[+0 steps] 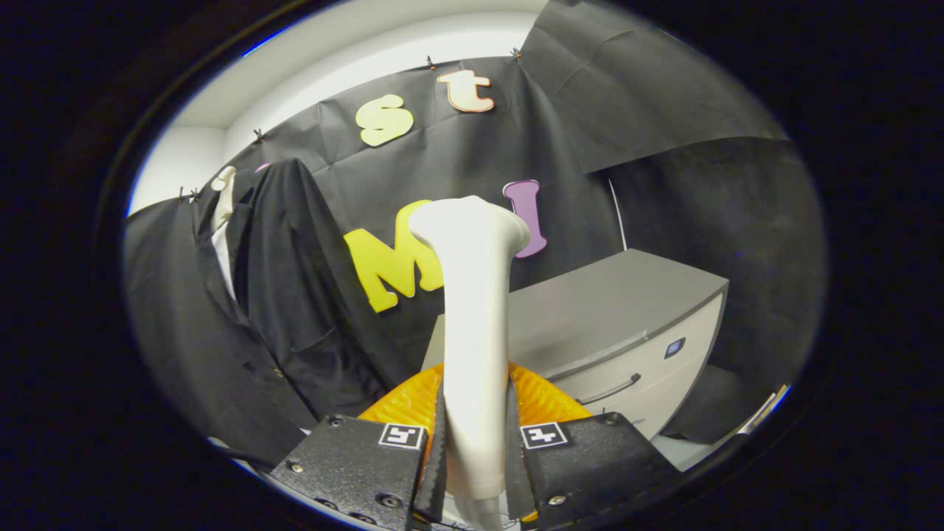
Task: Iron the clothes twice with a garment steamer, once on the left side and once on the right side.
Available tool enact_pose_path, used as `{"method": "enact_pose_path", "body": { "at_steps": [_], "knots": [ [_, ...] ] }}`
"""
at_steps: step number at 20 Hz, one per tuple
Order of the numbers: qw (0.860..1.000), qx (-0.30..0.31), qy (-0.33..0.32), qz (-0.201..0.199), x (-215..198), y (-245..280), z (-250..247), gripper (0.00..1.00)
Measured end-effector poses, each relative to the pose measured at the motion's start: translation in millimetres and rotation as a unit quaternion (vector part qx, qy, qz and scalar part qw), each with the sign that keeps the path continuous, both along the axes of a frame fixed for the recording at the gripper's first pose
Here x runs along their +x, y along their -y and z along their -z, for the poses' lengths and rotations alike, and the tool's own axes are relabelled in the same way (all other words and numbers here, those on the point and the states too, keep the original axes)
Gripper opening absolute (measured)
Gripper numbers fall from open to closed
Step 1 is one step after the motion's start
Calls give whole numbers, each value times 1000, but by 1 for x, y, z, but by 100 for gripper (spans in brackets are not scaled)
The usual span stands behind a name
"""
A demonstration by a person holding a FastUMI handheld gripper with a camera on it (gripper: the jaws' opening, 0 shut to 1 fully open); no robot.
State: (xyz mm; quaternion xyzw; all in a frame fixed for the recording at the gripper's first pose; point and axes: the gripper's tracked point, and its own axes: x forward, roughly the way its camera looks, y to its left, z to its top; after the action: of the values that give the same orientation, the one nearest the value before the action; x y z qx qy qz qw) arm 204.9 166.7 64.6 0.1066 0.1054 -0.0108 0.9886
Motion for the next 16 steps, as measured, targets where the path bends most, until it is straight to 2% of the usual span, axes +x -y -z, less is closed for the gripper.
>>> {"method": "enact_pose_path", "body": {
  "at_steps": [9, 16],
  "knots": [
    [1000, 1, 13, 6, -68, -41, 11, 35],
    [998, -24, 50, -37, -66, -103, -20, 34]
  ]
}}
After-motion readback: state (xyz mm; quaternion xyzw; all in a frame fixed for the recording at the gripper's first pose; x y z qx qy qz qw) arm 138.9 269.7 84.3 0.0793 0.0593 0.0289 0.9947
